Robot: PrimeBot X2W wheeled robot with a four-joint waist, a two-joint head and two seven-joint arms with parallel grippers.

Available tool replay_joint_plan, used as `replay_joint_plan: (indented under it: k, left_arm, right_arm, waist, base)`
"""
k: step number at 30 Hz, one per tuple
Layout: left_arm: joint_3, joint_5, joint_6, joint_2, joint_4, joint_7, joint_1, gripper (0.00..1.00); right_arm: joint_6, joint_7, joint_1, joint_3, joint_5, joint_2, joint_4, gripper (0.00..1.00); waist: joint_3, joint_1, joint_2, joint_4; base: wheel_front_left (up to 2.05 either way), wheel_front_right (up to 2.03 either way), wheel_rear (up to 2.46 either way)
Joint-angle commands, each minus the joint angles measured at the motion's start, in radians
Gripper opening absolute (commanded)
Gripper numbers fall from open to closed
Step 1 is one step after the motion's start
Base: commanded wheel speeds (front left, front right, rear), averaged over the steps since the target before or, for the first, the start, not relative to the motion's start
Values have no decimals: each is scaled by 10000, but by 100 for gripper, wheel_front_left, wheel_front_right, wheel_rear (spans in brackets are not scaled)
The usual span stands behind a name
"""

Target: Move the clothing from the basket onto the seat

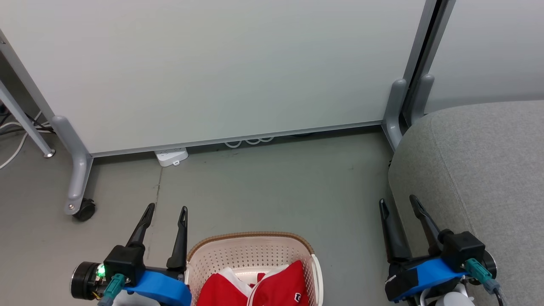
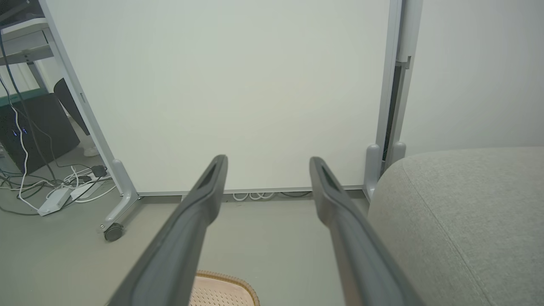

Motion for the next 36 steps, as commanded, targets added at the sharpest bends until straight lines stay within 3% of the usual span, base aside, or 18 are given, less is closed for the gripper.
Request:
replay_joint_plan:
  k: [1,11,22,29,36]
  left_arm:
    - [27,23,-6,31,23,-31,-93,100]
    - [-288,212,-224,31,530,-31,-465,100]
    - [-1563,379,-558,225,2384,-31,-2393,100]
    - [-3272,85,-608,387,4059,-31,-3725,100]
    - [-5841,-668,-594,745,5632,-31,-4992,100]
  right_arm:
    - [-3,-4,-50,0,36,-30,28,100]
    - [-3,-4,-229,-33,58,-30,7,100]
    - [-3,-4,-987,-76,-16,-27,-260,100]
    - [-3,-4,-1618,-81,91,-25,-487,100]
    - [-3,-4,-2270,-110,202,-22,-750,100]
  waist:
    - [4,0,0,-4]
    - [301,0,0,-132]
    - [1822,0,0,-853]
    - [3024,0,0,-1307]
    - [4313,0,0,-1606]
  base:
    - [0,0,0]
    - [0,0,0]
    - [0,0,0]
    - [0,0,0]
    - [0,0,0]
